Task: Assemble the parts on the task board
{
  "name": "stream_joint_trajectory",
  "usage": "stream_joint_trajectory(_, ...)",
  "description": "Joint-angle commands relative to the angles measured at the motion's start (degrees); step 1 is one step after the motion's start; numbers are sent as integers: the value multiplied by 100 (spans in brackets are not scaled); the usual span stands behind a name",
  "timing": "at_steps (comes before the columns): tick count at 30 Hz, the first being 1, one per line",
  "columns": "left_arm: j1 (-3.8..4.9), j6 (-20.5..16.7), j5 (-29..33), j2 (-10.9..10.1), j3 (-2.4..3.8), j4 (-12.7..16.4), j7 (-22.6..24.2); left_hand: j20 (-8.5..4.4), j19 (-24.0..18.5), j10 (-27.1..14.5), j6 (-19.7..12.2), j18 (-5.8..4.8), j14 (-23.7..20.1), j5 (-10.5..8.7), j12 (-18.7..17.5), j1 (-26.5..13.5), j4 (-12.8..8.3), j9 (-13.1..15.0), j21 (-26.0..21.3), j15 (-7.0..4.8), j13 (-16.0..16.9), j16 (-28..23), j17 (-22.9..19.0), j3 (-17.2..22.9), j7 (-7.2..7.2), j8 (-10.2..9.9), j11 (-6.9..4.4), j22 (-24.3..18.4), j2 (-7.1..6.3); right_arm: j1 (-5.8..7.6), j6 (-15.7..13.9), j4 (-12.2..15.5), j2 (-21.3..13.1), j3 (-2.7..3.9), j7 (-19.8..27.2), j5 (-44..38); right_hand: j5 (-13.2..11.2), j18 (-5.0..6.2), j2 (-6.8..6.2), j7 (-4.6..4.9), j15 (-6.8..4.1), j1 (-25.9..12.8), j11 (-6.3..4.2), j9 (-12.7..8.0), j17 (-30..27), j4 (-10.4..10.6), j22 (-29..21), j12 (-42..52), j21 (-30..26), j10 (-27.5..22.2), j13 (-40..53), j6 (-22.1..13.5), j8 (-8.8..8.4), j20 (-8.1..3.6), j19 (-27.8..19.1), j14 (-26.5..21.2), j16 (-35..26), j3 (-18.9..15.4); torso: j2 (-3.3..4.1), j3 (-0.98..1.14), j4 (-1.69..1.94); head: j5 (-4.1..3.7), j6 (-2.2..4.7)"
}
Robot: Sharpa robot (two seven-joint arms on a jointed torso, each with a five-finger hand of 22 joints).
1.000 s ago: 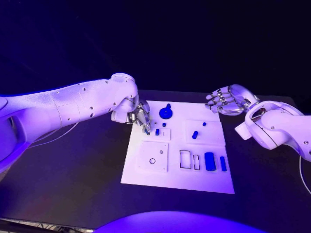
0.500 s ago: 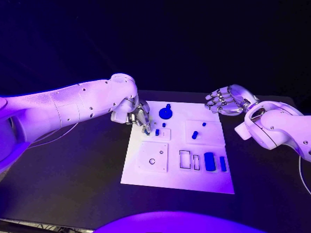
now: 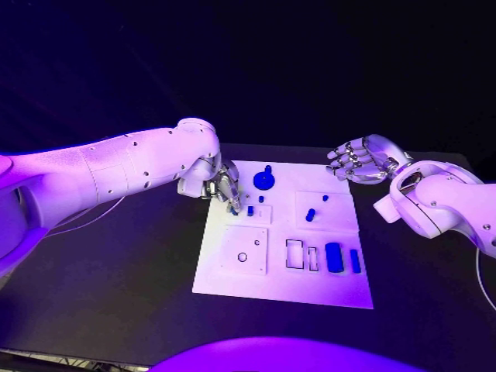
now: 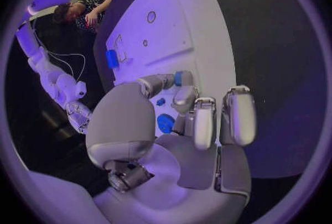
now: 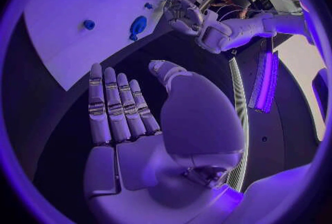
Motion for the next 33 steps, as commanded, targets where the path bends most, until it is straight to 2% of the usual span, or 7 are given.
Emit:
stream_joint_trajectory(1,-18,48,33,18,-11,16,37,-4,49,40,103,-29,585,29,14,9,-995,5,33,-12,5,24,1471,960,-95,13,-1,204,26,-2,81,7,2,1,80,-17,21,69,36,372,22,-2,2,-5,-5,-36,-5,-32,3,56,0,49,-30,10,42,33,-16,12,1,0,-1,-5,-11)
stream_joint_trajectory(16,-30,36,10,5,-32,25,-31,-8,65,51,117,-34,585,69,20,2,-993,13,51,-17,16,24,1471,952,-96,-2,-4,231,25,-2,85,12,-5,1,78,-17,21,69,36,372,22,-2,2,-5,-5,-36,-5,-32,3,56,0,49,-30,10,42,33,-16,12,-1,-1,4,-15,-20)
stream_joint_trajectory(17,-31,41,7,4,-33,26,-38,-14,81,71,140,-40,589,174,35,-14,-989,32,70,-24,47,31,1485,942,-101,-23,-9,258,24,-2,85,13,-5,1,78,-17,21,69,36,372,22,-2,2,-5,-5,-36,-5,-32,3,56,0,49,-30,10,42,33,-16,12,-1,0,4,-16,-19)
stream_joint_trajectory(18,-31,35,7,4,-34,29,-49,-21,91,86,166,-44,591,408,40,-47,-980,60,83,-28,61,35,1492,902,-106,-42,-18,277,13,-2,85,13,-5,1,78,-17,21,69,36,372,22,-2,2,-5,-5,-36,-5,-32,3,56,0,49,-30,10,42,33,-16,12,-1,-2,3,-19,-18)
stream_joint_trajectory(19,-31,26,7,4,-34,31,-55,-25,93,97,178,-45,593,546,44,-62,-977,83,87,-34,74,38,1497,846,-113,-56,-19,282,18,-2,85,14,-5,1,78,-17,21,69,36,372,22,-2,2,-5,-5,-36,-5,-32,3,56,0,49,-30,10,42,33,-16,12,-1,-2,3,-19,-18)
stream_joint_trajectory(20,-31,12,8,5,-35,33,-62,-27,94,106,184,-45,595,588,51,-67,-977,93,89,-35,90,41,1504,823,-114,-63,-21,285,20,-2,85,14,-6,1,78,-17,21,69,36,372,22,-2,2,-5,-5,-36,-5,-32,3,56,0,49,-30,10,42,33,-16,12,-2,-2,2,-17,-21)
stream_joint_trajectory(33,-69,-316,35,33,-45,41,-96,-30,89,186,232,-45,596,642,114,-184,-858,160,85,-38,206,44,1509,626,-138,-77,-34,286,77,-2,89,11,-3,1,79,-17,79,70,39,372,22,1,2,-16,-43,-54,-32,-72,6,77,1,63,-51,11,43,37,-13,31,-3,2,-1,-27,-29)
